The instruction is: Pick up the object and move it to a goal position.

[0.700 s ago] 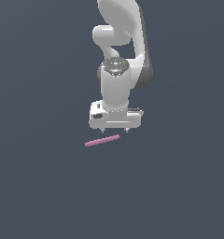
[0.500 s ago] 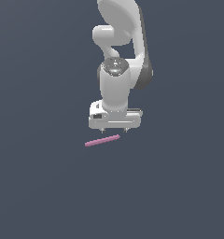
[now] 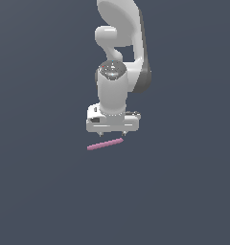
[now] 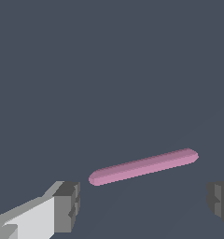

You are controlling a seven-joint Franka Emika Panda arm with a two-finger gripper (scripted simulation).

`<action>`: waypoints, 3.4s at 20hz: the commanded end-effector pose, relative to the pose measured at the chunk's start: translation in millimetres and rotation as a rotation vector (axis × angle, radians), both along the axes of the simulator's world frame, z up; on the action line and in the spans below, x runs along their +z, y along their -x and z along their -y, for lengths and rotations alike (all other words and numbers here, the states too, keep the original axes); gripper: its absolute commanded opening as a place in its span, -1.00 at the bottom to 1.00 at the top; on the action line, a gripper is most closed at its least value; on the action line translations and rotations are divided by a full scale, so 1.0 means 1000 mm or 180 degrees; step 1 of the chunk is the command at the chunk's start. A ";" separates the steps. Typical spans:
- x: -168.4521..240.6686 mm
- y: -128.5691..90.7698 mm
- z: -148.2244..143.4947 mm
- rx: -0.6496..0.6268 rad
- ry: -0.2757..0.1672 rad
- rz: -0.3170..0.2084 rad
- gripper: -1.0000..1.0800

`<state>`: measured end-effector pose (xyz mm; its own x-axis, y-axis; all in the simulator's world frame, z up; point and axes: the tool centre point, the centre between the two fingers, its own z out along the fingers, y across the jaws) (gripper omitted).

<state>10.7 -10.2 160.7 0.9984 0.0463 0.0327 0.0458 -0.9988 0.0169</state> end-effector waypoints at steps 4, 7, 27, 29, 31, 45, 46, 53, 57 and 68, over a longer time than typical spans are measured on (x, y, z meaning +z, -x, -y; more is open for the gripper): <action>-0.002 0.000 0.000 -0.0077 -0.0009 -0.0001 0.92; -0.005 0.001 0.001 -0.0190 -0.0017 -0.0005 0.92; -0.046 0.012 0.013 -0.1869 -0.0113 -0.0056 0.92; -0.051 0.013 0.015 -0.2067 -0.0118 -0.0061 0.92; -0.055 0.015 0.017 -0.2266 -0.0122 -0.0065 0.92; -0.085 0.025 0.032 -0.3628 -0.0125 -0.0072 0.92; -0.086 0.026 0.033 -0.3707 -0.0124 -0.0071 0.92; -0.094 0.030 0.038 -0.4118 -0.0116 -0.0062 0.92; -0.097 0.031 0.040 -0.4240 -0.0114 -0.0058 0.92; -0.109 0.031 0.040 -0.4270 -0.0113 -0.0058 0.92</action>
